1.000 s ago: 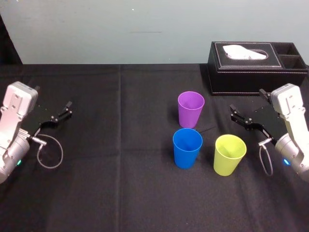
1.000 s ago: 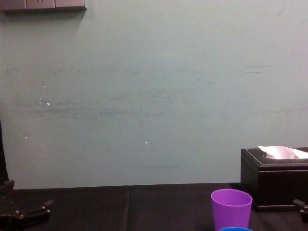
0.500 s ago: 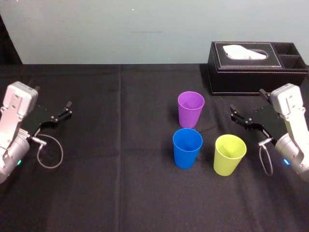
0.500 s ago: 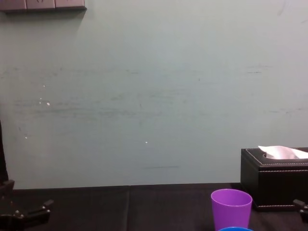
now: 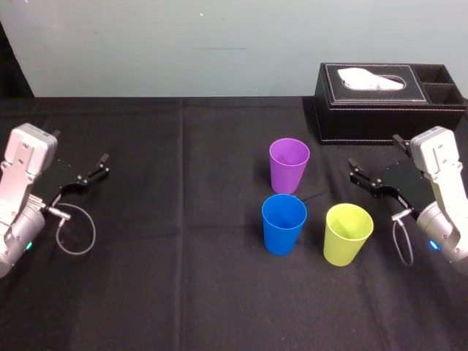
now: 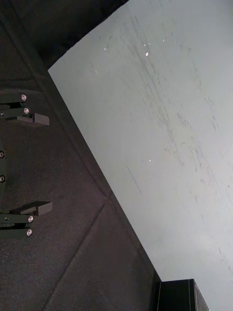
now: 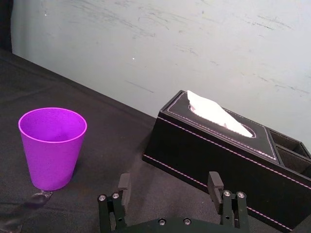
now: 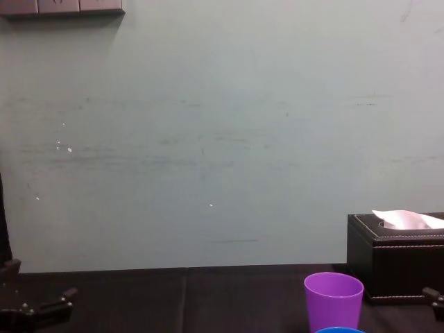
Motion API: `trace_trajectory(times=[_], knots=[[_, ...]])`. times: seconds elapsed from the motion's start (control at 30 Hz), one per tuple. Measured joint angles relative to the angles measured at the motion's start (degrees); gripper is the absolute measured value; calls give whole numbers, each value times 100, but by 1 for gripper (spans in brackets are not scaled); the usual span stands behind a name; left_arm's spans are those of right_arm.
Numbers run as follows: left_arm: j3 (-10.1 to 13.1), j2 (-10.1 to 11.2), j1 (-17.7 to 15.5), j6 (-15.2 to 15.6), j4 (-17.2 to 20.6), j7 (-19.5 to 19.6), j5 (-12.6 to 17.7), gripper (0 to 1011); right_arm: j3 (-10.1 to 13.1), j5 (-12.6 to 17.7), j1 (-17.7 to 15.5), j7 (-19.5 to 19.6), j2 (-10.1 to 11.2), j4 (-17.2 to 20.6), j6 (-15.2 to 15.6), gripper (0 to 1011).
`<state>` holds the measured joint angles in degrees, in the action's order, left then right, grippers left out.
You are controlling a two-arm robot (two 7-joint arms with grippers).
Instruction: Stack the three plastic cups sequentially using one hand.
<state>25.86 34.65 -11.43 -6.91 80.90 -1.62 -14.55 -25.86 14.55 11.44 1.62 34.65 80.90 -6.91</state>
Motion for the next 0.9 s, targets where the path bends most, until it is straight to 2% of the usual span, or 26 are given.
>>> trace_trajectory(times=[0.3, 0.53, 0.73, 0.83, 0.87, 0.9], knots=[[0, 0, 0, 0, 0, 0, 0, 1011, 39, -14, -27, -30, -11, 22, -51, 1002], [0, 0, 0, 0, 0, 0, 0, 1011, 238, 29, -201, -126, 36, 233, -125, 1002], [0, 0, 0, 0, 0, 0, 0, 1012, 490, 184, -493, -230, 216, 589, -90, 1002], [0, 0, 0, 0, 0, 0, 0, 1011, 689, 337, -822, -326, 448, 955, 111, 1002], [0, 0, 0, 0, 0, 0, 0, 1011, 689, 337, -822, -326, 448, 955, 111, 1002], [0, 0, 0, 0, 0, 0, 0, 1011, 795, 440, -1004, -374, 563, 1130, 180, 1002]])
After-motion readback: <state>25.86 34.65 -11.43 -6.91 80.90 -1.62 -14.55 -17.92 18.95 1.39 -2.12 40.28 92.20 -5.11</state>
